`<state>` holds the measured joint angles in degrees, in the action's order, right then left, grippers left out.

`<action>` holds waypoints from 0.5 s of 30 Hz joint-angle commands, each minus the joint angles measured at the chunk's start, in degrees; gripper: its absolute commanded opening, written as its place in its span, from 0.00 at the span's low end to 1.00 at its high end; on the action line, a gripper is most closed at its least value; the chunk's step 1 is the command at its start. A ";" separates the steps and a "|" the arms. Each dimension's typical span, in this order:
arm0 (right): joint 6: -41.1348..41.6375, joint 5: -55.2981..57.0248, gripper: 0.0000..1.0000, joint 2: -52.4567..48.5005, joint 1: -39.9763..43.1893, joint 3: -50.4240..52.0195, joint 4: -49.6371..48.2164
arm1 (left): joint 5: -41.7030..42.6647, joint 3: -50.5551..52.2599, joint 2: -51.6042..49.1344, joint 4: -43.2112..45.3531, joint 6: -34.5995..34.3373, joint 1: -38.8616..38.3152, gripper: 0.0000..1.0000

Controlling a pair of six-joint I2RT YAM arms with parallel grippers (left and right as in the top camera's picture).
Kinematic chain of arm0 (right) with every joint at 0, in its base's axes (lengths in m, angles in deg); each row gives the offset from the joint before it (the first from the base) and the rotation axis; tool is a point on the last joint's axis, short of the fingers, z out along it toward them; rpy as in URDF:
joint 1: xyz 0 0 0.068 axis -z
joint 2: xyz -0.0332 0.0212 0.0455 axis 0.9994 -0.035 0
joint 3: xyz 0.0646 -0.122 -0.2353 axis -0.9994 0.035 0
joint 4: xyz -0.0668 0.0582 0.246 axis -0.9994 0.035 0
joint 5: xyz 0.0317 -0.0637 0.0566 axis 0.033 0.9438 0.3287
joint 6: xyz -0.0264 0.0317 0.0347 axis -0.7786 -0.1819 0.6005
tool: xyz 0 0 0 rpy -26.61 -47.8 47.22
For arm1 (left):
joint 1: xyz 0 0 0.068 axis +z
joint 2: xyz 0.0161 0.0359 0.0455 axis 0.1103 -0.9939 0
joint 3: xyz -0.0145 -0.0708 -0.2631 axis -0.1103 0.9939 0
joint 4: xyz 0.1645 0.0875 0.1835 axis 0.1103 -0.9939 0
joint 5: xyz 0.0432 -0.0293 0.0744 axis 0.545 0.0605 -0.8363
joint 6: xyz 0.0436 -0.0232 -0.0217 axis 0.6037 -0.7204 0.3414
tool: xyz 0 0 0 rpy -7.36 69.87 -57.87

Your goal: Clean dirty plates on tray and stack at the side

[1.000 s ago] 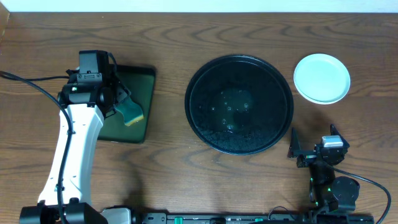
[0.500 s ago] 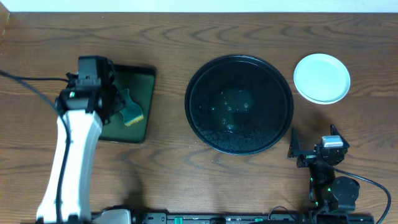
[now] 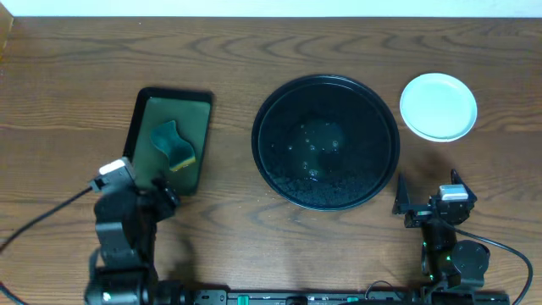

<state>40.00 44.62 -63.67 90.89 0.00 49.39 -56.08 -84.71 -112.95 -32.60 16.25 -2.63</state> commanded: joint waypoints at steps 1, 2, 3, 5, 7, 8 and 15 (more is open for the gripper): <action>-0.74 0.24 0.99 0.35 0.76 0.07 0.28 | 5.66 7.21 6.82 7.39 6.34 0.24 0.81; -0.74 0.26 0.99 0.35 0.76 0.07 0.28 | 5.66 8.96 8.17 9.84 6.34 0.24 0.81; -0.74 0.26 0.99 0.35 0.76 0.07 0.28 | 5.66 10.99 9.62 12.74 6.34 0.24 0.81; -0.74 0.24 0.99 0.35 0.76 0.07 0.28 | 5.66 14.47 11.96 17.22 6.32 0.24 0.81; -0.74 0.26 0.99 0.35 0.76 0.07 0.28 | 5.66 18.05 14.32 21.27 6.34 0.24 0.81; -0.74 0.26 0.99 0.35 0.76 0.07 0.28 | 5.64 19.58 15.41 22.97 6.34 0.24 0.81; -0.74 0.26 0.99 0.35 0.76 0.07 0.28 | 5.68 29.05 22.21 33.33 6.29 0.24 0.81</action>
<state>40.00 44.65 -63.67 90.89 0.00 49.41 -51.18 -58.26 -93.35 -1.00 21.34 -2.63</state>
